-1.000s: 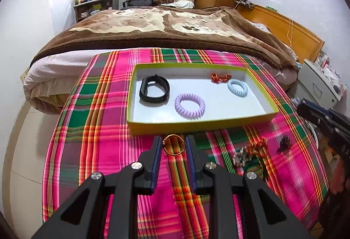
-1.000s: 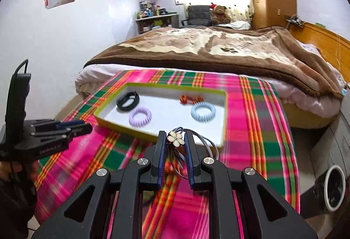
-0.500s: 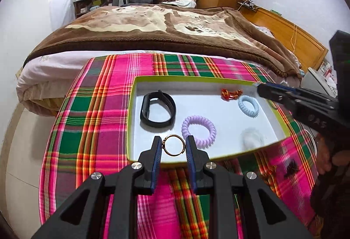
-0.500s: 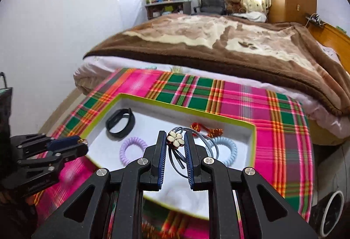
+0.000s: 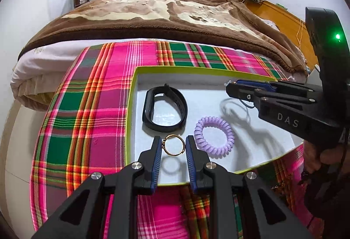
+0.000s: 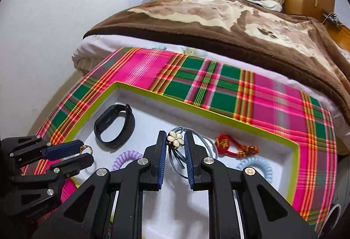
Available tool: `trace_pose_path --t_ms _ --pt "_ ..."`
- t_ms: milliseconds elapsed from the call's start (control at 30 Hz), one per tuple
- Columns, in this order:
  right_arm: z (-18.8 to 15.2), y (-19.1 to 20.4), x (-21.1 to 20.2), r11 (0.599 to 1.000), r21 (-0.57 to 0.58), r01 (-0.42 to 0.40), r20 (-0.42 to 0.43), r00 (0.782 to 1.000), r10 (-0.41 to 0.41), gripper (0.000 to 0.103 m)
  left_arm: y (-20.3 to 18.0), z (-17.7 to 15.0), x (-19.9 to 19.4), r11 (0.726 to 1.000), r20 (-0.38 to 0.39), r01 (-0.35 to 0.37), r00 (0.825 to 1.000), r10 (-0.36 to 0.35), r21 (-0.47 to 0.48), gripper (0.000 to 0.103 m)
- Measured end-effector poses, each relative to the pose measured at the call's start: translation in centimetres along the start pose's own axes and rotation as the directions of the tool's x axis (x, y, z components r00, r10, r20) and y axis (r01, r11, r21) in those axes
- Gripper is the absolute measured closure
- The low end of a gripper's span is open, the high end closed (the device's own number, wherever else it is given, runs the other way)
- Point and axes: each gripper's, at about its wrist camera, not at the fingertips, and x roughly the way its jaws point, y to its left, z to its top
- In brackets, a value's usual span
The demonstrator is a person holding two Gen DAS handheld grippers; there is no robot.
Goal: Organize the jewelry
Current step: 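Carry the hair tie and gold ring into the white tray and open both tools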
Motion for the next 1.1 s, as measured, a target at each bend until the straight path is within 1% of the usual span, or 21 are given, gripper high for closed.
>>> trace_pose_path --t_ms 67,200,700,800,867,1100 --pt "0.0 0.1 0.5 1.000 -0.002 -0.003 -0.011 1.000 0.003 0.086 0.0 0.0 0.3 1.000 -0.007 -0.012 1.000 0.012 0.004 0.080" --pt "-0.1 0.4 1.2 1.000 -0.008 -0.010 -0.026 1.000 0.010 0.086 0.1 -0.1 1.0 1.000 -0.024 -0.008 1.000 0.008 0.004 0.080" --pt "-0.3 0.7 2.2 1.000 -0.004 -0.017 -0.066 0.998 0.017 0.086 0.2 -0.1 0.9 1.000 -0.029 -0.007 1.000 0.007 -0.002 0.079" --pt "-0.3 0.8 2.2 1.000 -0.003 -0.028 -0.066 0.997 0.028 0.086 0.3 0.0 0.9 1.000 -0.029 -0.004 1.000 0.004 -0.008 0.078" --pt "-0.3 1.0 2.2 1.000 -0.007 -0.029 -0.068 0.997 0.029 0.086 0.1 0.0 1.0 1.000 -0.029 -0.005 1.000 0.005 -0.004 0.074" --pt "-0.3 0.9 2.4 1.000 0.004 -0.023 -0.070 0.997 0.023 0.085 -0.1 0.1 1.0 1.000 -0.031 -0.010 0.999 0.010 -0.004 0.072"
